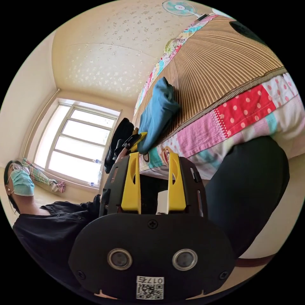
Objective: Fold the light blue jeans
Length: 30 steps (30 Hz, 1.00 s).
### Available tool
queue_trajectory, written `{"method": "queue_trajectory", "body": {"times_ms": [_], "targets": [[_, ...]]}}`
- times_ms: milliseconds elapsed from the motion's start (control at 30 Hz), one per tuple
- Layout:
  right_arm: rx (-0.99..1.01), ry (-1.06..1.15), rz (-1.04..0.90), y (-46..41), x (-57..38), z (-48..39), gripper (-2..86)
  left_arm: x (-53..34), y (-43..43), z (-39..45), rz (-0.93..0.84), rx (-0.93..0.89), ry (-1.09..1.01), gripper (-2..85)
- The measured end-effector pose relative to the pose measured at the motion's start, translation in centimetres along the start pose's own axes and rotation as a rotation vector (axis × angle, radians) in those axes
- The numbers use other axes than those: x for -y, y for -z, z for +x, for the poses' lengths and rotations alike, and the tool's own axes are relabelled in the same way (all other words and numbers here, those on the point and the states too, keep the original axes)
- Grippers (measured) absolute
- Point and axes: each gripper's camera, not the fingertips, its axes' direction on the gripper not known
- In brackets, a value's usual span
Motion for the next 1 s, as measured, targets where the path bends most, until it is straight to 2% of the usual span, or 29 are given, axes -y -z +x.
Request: {"method": "queue_trajectory", "body": {"times_ms": [167,300,433,467,567,733,867,1000], "targets": [[0.169,-0.072,-0.016,-0.4,1.3,1.9,21.6,-5.4,-2.3,-0.6,-0.129,-0.237,0.064,4.9],[0.281,-0.142,-0.05,-1.4,2.6,3.6,23.8,-9.8,-2.4,-0.4,-0.195,-0.376,0.122,4.6],[0.413,-0.169,-0.06,-2.7,2.6,3.8,16.8,-12.4,0.5,0.4,-0.221,-0.273,0.082,4.6],[0.406,-0.174,-0.043,-2.8,2.2,3.6,12.1,-12.5,1.6,0.5,-0.23,-0.224,0.05,4.6],[0.377,-0.16,0.007,-2.1,1.1,2.5,6.2,-13.1,4.3,-0.2,-0.229,-0.152,0.002,5.5],[0.416,0.019,0.092,2.2,0.5,-2.2,4.9,-15.6,9.3,-2.3,-0.095,-0.253,-0.044,7.9],[0.466,0.189,0.147,8.3,3.2,-7.3,6.7,-16.5,11.7,-4.4,-0.042,-0.179,-0.02,7.8],[0.389,0.364,0.216,16.4,8.0,-12.5,6.8,-16.3,12.5,-5.1,-0.01,-0.197,-0.018,7.7]]}}
